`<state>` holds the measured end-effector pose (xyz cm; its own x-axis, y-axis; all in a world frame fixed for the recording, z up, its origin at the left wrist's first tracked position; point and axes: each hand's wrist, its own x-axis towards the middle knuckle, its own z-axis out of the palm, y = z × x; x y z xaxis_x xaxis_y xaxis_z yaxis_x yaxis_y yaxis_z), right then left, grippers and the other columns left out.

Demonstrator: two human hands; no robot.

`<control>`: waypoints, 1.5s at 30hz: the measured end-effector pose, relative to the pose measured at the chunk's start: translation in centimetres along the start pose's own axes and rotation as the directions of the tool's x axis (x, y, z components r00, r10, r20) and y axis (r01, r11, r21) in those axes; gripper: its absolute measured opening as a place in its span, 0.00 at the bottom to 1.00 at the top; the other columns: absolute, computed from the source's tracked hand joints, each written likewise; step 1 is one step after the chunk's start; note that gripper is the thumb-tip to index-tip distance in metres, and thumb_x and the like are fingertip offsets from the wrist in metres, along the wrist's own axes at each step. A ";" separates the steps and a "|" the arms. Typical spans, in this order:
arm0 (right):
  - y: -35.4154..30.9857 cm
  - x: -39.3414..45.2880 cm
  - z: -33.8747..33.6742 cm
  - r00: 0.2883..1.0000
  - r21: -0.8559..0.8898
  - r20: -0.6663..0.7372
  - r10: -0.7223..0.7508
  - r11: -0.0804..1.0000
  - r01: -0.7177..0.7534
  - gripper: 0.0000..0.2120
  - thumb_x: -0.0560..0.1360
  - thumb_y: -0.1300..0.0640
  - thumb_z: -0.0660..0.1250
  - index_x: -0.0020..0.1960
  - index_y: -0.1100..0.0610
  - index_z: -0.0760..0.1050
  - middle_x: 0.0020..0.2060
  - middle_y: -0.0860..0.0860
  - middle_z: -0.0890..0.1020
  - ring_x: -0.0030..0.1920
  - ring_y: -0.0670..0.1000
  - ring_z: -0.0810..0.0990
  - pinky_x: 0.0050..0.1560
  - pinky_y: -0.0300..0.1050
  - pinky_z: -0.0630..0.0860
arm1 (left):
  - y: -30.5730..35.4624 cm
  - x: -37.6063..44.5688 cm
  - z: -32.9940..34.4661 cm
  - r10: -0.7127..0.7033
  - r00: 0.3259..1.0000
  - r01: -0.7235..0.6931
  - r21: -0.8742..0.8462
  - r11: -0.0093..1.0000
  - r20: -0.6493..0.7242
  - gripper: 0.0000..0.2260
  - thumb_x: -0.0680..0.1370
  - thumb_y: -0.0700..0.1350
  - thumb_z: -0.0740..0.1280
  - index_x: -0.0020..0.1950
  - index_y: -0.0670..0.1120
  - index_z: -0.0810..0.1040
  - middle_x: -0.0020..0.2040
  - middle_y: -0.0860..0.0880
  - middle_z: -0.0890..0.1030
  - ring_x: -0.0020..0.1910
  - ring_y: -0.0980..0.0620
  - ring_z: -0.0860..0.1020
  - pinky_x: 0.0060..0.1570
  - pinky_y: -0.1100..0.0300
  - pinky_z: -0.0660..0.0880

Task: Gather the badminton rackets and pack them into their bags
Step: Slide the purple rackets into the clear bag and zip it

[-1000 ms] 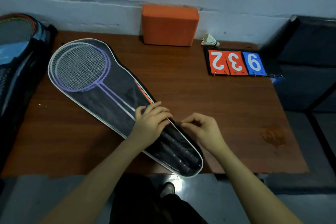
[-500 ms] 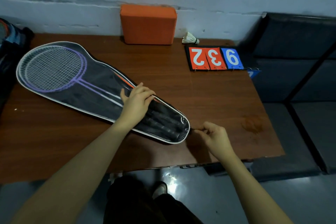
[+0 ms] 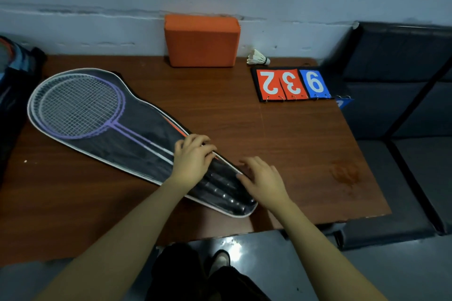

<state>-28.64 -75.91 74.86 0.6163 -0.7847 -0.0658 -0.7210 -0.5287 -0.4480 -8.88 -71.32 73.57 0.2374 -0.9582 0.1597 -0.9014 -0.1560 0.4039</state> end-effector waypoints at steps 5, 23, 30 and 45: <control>-2.7 3.3 2.7 0.998 -0.115 0.061 0.004 0.993 0.003 0.14 0.77 0.51 0.60 0.62 0.52 0.70 0.56 0.51 0.76 0.57 0.55 0.73 0.54 0.49 0.66 | -3.9 -2.4 -1.2 -0.232 0.971 0.233 0.010 0.973 -0.058 0.12 0.71 0.48 0.67 0.52 0.44 0.81 0.55 0.43 0.79 0.55 0.40 0.76 0.52 0.46 0.69; -11.3 12.1 6.3 0.986 -0.086 0.125 0.110 0.991 -0.099 0.15 0.73 0.53 0.65 0.59 0.53 0.71 0.51 0.55 0.79 0.52 0.61 0.77 0.47 0.51 0.72 | -17.5 -4.4 -4.8 -0.547 0.800 0.548 0.070 0.834 0.247 0.37 0.75 0.61 0.62 0.75 0.46 0.49 0.74 0.34 0.43 0.73 0.36 0.45 0.70 0.43 0.46; -14.1 10.4 8.8 0.980 0.027 0.105 0.171 0.984 -0.174 0.24 0.74 0.53 0.65 0.69 0.49 0.64 0.57 0.56 0.78 0.52 0.62 0.78 0.47 0.52 0.75 | -20.1 -3.9 -7.0 -0.511 0.838 0.515 0.031 0.857 0.191 0.39 0.72 0.59 0.67 0.75 0.46 0.51 0.73 0.36 0.50 0.71 0.38 0.54 0.67 0.45 0.56; -18.6 8.1 9.9 0.988 0.293 -0.074 0.134 0.950 -0.107 0.22 0.75 0.60 0.66 0.68 0.52 0.68 0.58 0.52 0.76 0.58 0.55 0.76 0.55 0.52 0.74 | -18.8 -7.2 -7.8 -0.499 0.867 0.440 -0.504 0.743 0.021 0.33 0.71 0.34 0.70 0.72 0.34 0.58 0.65 0.36 0.62 0.60 0.49 0.67 0.57 0.83 0.53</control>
<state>-7.03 -69.22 73.83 0.4896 -0.8700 -0.0593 -0.6578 -0.3238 -0.6801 9.15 -59.60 71.86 0.6475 -0.7576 -0.0821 -0.3829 -0.4166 0.8245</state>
